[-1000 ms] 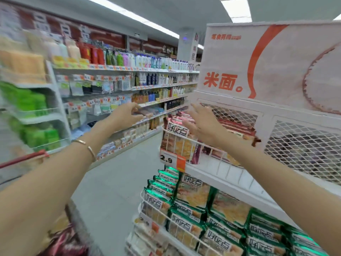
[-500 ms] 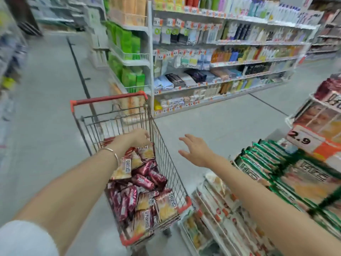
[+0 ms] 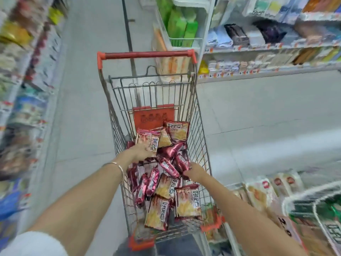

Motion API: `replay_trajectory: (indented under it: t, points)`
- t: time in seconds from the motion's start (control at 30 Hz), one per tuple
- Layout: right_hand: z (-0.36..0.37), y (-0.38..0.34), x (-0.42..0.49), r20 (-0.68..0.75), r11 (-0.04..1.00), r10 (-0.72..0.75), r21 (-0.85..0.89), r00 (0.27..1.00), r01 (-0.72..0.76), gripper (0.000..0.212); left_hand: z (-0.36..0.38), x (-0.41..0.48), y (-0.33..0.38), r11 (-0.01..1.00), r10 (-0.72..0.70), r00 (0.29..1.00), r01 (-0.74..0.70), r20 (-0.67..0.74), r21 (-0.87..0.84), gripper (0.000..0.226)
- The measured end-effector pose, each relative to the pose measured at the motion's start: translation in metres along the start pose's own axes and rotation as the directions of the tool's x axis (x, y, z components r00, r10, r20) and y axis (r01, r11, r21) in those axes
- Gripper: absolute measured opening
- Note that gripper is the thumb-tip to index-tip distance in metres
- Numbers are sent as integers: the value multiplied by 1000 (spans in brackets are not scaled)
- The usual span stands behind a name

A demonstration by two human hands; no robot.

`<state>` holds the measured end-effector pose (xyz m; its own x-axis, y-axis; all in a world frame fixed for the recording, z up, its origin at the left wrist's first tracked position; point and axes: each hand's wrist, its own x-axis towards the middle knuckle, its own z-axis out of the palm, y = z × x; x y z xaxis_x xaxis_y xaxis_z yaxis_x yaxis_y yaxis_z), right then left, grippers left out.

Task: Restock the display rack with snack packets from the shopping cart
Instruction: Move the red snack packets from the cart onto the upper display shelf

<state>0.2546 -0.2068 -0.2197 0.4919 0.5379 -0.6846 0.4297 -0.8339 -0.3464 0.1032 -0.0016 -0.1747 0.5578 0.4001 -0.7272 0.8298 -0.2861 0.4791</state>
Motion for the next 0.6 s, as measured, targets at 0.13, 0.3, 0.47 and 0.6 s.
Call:
replay_trajectory:
  t: [0.13,0.3,0.47,0.6]
  points:
    - [38,15,49,61,999,33,-5,998,-33,30,10,47,-9,978,-57,997,45,-56,-206,17]
    - [81,21,75,118,989,148,4,982,-149,24,24,73,-11,950,-124,989,95,-80,-298,15]
    - [109,15,112,16,993,112,19,994,-112,52,29,80,-12,902,-212,976,172,-57,-397,17]
    - [110,0,126,6,976,-4,-218,1000,6,68,30,87,-18,867,-247,969,212,-19,-451,23]
